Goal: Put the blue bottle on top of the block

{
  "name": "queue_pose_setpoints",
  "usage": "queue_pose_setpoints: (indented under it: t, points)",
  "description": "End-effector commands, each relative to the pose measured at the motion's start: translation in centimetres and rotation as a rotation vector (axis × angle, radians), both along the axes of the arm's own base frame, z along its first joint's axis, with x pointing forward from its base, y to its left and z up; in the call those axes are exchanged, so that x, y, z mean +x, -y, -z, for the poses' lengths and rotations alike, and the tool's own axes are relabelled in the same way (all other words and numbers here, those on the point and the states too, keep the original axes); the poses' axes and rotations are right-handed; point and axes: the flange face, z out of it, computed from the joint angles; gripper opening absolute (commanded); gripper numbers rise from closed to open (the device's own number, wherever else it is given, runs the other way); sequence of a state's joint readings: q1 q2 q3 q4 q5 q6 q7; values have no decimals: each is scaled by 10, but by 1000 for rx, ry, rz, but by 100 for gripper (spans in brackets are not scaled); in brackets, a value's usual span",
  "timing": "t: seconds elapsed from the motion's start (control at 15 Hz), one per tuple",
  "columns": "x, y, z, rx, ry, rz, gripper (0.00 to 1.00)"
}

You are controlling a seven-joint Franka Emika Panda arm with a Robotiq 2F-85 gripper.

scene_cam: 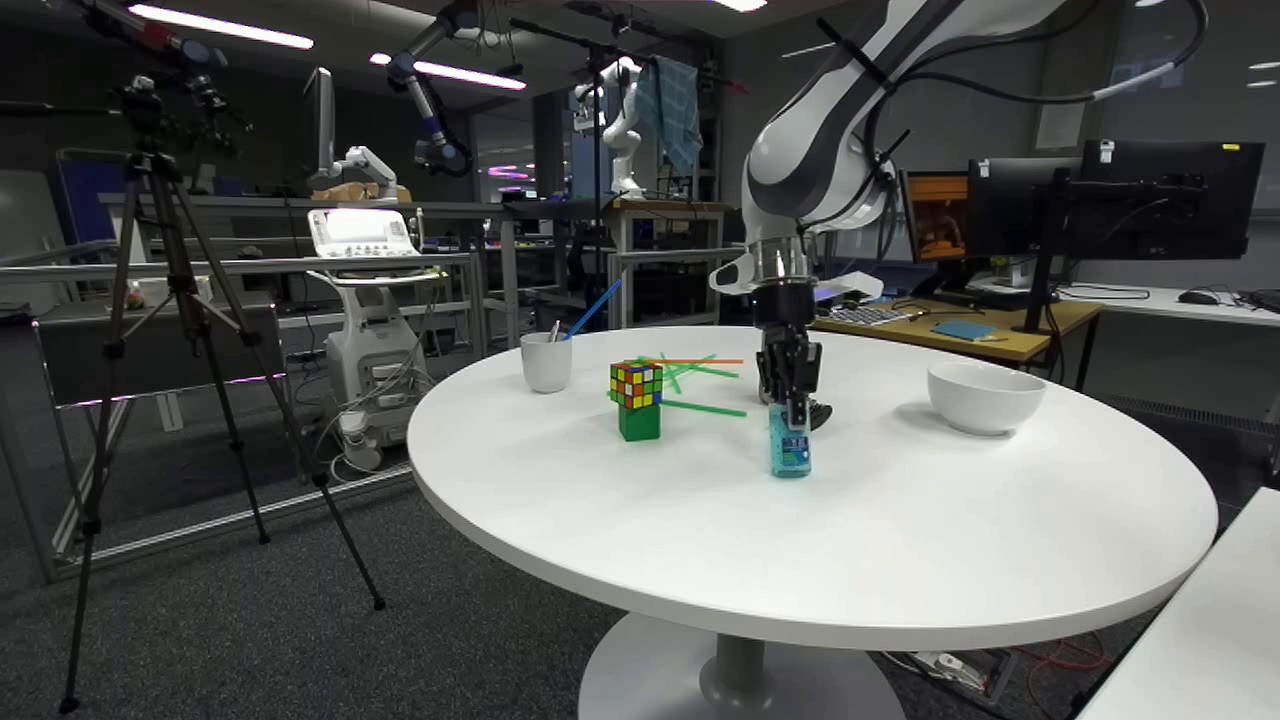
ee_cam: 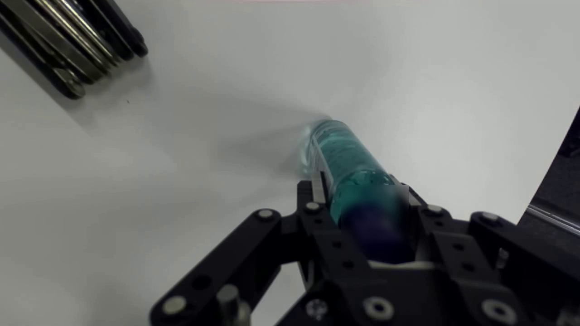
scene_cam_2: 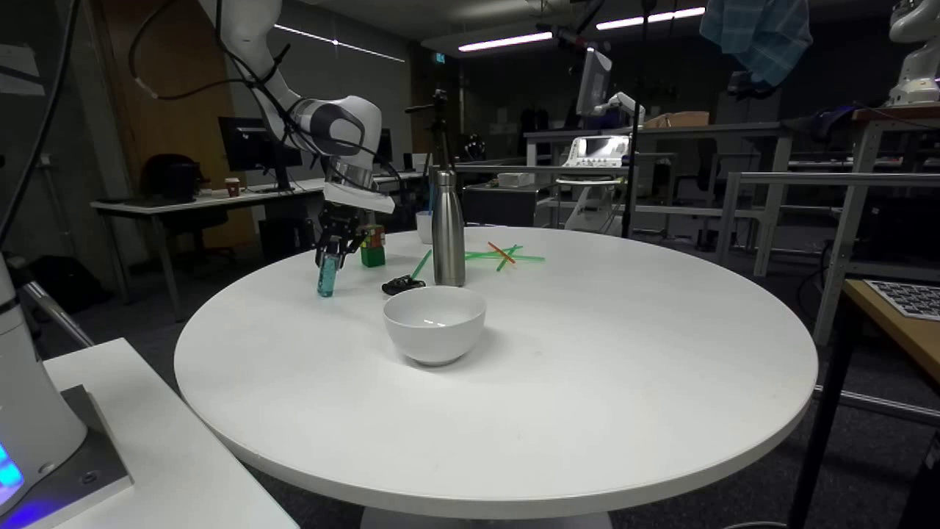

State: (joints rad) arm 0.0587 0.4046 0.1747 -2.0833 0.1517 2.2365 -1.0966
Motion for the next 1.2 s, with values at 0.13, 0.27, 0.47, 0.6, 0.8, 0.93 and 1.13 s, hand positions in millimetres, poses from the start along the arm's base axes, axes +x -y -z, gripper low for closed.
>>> queue_pose_setpoints:
  t: [0.13,0.27,0.47,0.6,0.8,0.93,1.13]
  points:
    - [5,1,-13,19,-3,-15,10]
    - [5,0,-20,10,10,-11,10]
    - [4,-1,-32,3,31,-10,10]
    - [5,-2,-41,-2,54,2,10]
    - [8,-7,-53,-10,103,53,10]
    - [9,-11,-60,-12,128,75,10]
    - [11,-14,-68,-20,167,122,10]
